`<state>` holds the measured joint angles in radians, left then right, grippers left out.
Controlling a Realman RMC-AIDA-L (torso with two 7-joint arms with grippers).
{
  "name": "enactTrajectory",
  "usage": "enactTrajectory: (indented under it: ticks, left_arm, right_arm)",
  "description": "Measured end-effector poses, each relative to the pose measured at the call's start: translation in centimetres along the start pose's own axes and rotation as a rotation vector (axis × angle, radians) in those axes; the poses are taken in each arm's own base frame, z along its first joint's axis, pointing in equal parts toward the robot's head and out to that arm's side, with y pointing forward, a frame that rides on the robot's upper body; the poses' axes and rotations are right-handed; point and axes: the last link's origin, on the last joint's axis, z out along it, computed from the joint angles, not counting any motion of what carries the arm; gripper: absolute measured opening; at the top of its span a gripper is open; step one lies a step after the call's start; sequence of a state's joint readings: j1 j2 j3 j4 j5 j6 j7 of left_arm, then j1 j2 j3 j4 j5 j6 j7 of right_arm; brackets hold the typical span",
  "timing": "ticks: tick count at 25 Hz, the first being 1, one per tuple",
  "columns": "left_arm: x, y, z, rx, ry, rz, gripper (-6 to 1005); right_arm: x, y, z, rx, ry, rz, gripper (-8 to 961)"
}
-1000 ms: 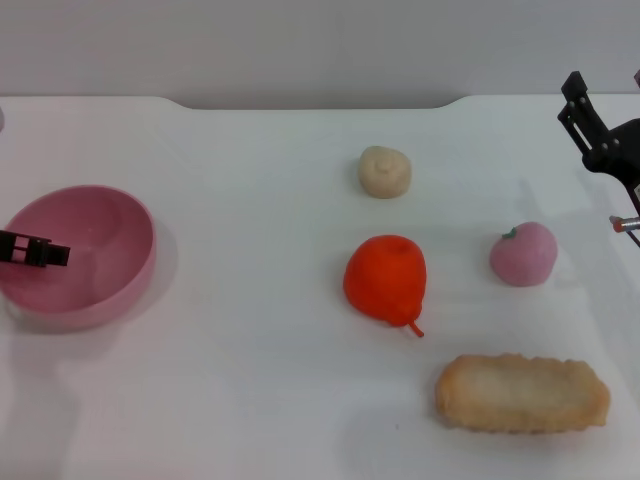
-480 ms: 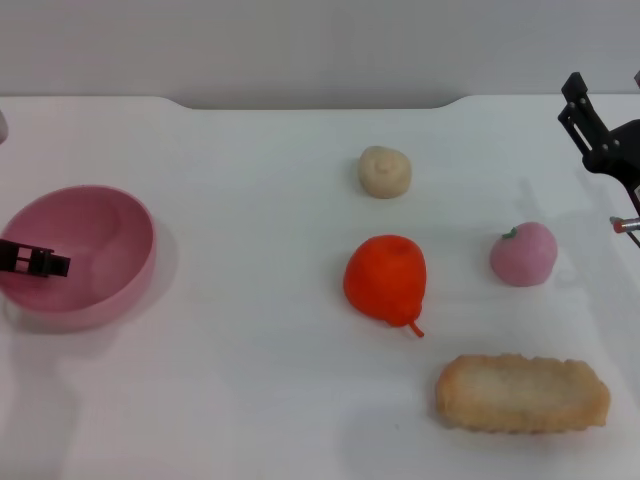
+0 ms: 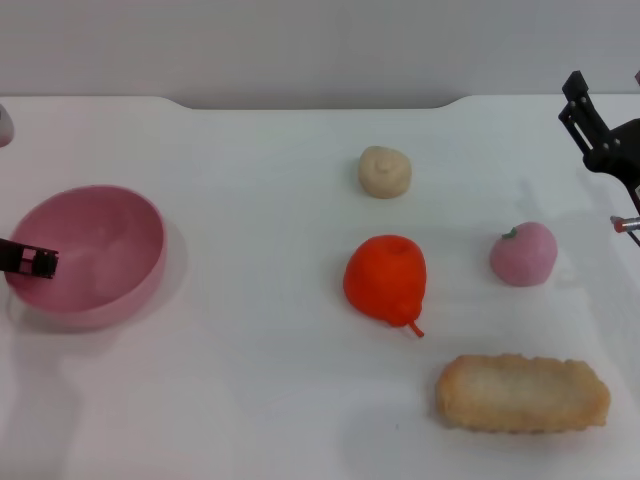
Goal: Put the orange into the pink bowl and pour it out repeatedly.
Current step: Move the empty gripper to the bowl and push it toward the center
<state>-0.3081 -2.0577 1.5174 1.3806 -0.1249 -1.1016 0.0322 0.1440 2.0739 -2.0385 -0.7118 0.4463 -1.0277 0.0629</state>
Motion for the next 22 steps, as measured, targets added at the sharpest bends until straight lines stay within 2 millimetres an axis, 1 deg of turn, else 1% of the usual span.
enactTrajectory:
  ticks: [2, 7, 15, 18, 20, 22]
  left_arm:
    - [0.0, 0.0, 0.0, 0.002, -0.003, 0.001, 466]
    - [-0.1, 0.0, 0.1, 0.003, -0.005, 0.002, 205]
    - [0.0, 0.0, 0.0, 0.002, -0.005, 0.01, 188]
    - [0.2, 0.1, -0.2, -0.001, 0.005, 0.014, 188]
    - [0.9, 0.2, -0.9, -0.004, 0.037, 0.016, 189]
    - [1.1, 0.3, -1.1, -0.005, 0.048, 0.018, 189]
  right_arm:
    - [0.0, 0.0, 0.0, 0.0, 0.0, 0.0, 722]
    - [0.0, 0.0, 0.0, 0.0, 0.0, 0.0, 719]
    - [0.0, 0.0, 0.0, 0.0, 0.0, 0.0, 715]
    - [0.0, 0.0, 0.0, -0.001, 0.0, 0.0, 713]
    - [0.0, 0.0, 0.1, -0.002, 0.0, 0.0, 712]
    - [0.0, 0.1, 0.1, -0.002, 0.0, 0.0, 710]
